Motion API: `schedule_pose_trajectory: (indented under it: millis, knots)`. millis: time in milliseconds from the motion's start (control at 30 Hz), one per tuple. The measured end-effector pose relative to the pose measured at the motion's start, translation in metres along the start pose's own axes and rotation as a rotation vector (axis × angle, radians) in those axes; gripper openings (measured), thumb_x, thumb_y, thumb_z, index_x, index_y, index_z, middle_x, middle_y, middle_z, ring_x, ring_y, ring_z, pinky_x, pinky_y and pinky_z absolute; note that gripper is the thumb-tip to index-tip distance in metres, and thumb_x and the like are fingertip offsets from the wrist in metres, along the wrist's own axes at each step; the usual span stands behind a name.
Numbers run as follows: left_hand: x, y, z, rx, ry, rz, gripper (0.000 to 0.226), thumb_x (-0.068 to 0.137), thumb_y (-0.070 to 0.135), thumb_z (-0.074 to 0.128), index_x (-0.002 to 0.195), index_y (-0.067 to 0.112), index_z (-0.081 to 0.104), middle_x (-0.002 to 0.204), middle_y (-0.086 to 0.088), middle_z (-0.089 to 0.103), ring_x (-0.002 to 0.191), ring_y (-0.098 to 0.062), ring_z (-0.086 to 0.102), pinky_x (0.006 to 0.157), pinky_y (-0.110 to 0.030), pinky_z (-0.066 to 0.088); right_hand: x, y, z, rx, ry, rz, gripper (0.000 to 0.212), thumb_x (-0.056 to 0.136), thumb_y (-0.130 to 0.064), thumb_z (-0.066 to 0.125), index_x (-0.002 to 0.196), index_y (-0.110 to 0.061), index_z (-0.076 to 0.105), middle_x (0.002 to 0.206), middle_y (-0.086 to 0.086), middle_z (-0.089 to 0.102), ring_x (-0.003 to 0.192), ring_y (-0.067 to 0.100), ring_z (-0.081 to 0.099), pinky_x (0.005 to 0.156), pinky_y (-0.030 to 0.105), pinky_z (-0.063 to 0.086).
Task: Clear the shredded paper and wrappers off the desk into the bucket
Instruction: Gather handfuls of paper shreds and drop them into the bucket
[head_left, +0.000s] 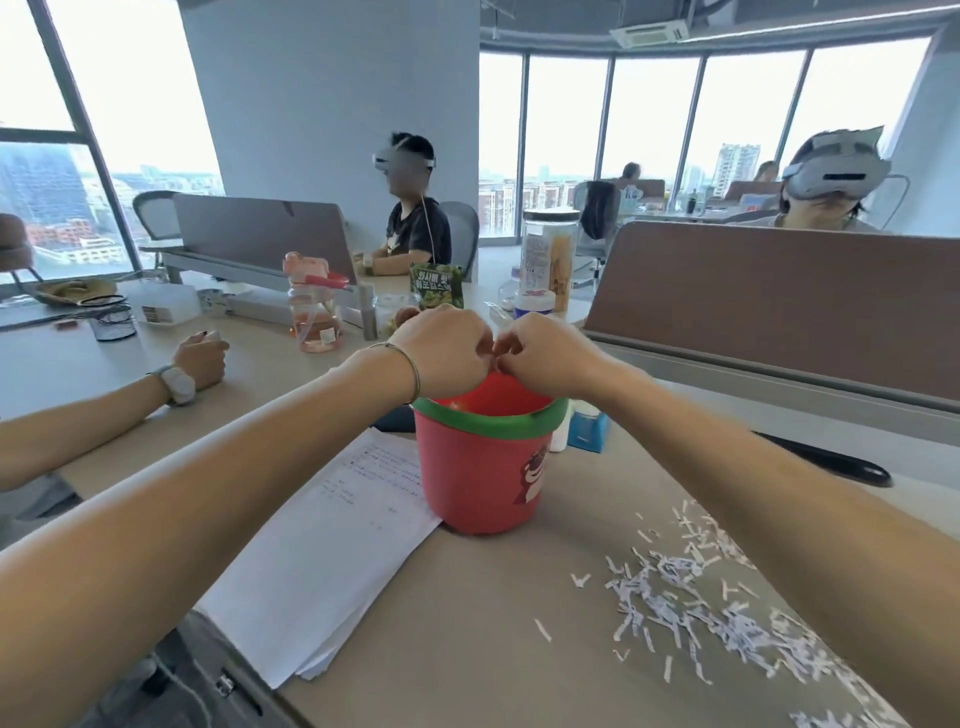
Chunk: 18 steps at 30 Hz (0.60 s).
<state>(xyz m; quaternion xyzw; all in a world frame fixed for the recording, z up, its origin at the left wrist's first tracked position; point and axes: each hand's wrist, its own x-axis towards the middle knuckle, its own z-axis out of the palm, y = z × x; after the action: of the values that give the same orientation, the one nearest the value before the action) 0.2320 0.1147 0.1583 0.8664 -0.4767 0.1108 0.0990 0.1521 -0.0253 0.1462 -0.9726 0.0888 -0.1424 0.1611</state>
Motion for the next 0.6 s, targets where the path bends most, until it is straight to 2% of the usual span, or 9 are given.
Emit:
schedule_pose_trajectory:
  millis: [67,133,300,367,433,500,600]
  knots:
    - [0.003,0.02,-0.002,0.001,0.025,0.029,0.025,0.092,0.033,0.053,0.079,0.02,0.069,0.078,-0.001,0.065,0.078,-0.024,0.062,0.072,-0.036,0.053,-0.018,0.01,-0.012,-0.066,0.049,0.011,0.028,0.085,-0.028,0.052,0.095,-0.026,0.079,0.095,0.001,0.075,0.088,0.023,0.067,0.08,0.042,0.057]
    - [0.007,0.045,-0.001,-0.006,0.042,0.062,0.023,0.092,0.033,0.053,0.088,0.021,0.072,0.083,0.0,0.066,0.08,-0.024,0.064,0.073,-0.037,0.055,-0.039,0.024,-0.024,-0.124,0.084,0.035,0.035,0.083,-0.031,0.045,0.093,-0.026,0.078,0.095,-0.001,0.075,0.089,0.023,0.067,0.083,0.044,0.057]
    - [0.018,0.119,0.016,0.0,0.067,0.158,0.024,0.094,0.028,0.048,0.1,0.023,0.07,0.084,0.002,0.057,0.083,-0.022,0.058,0.065,-0.03,0.041,-0.099,0.071,-0.055,-0.247,0.136,0.153,0.027,0.093,-0.022,0.05,0.097,-0.022,0.077,0.102,0.0,0.074,0.088,0.025,0.067,0.079,0.042,0.058]
    - [0.022,0.148,0.028,-0.029,0.046,0.19,0.024,0.094,0.029,0.049,0.102,0.024,0.071,0.09,0.002,0.065,0.085,-0.021,0.061,0.066,-0.031,0.047,-0.126,0.093,-0.064,-0.292,0.163,0.218,0.03,0.091,-0.022,0.048,0.096,-0.024,0.077,0.104,0.004,0.075,0.092,0.031,0.067,0.079,0.041,0.056]
    - [0.025,0.177,0.043,-0.065,0.013,0.231,0.026,0.093,0.029,0.048,0.103,0.025,0.071,0.1,0.0,0.07,0.092,-0.023,0.064,0.075,-0.034,0.054,-0.152,0.114,-0.072,-0.328,0.159,0.29,0.031,0.087,-0.022,0.046,0.096,-0.024,0.076,0.103,0.006,0.075,0.094,0.034,0.067,0.08,0.042,0.056]
    - [0.027,0.206,0.058,-0.086,-0.015,0.277,0.026,0.092,0.03,0.047,0.103,0.026,0.07,0.103,0.001,0.071,0.095,-0.025,0.065,0.08,-0.037,0.055,-0.177,0.134,-0.08,-0.337,0.137,0.353,0.031,0.085,-0.022,0.046,0.093,-0.023,0.075,0.099,0.006,0.076,0.092,0.034,0.069,0.079,0.043,0.057]
    - [0.027,0.251,0.078,-0.095,-0.047,0.341,0.028,0.096,0.03,0.046,0.108,0.023,0.071,0.102,0.0,0.071,0.09,-0.024,0.065,0.078,-0.035,0.055,-0.211,0.164,-0.09,-0.343,0.113,0.457,0.029,0.086,-0.024,0.046,0.09,-0.022,0.074,0.095,0.006,0.075,0.088,0.033,0.068,0.077,0.043,0.058]
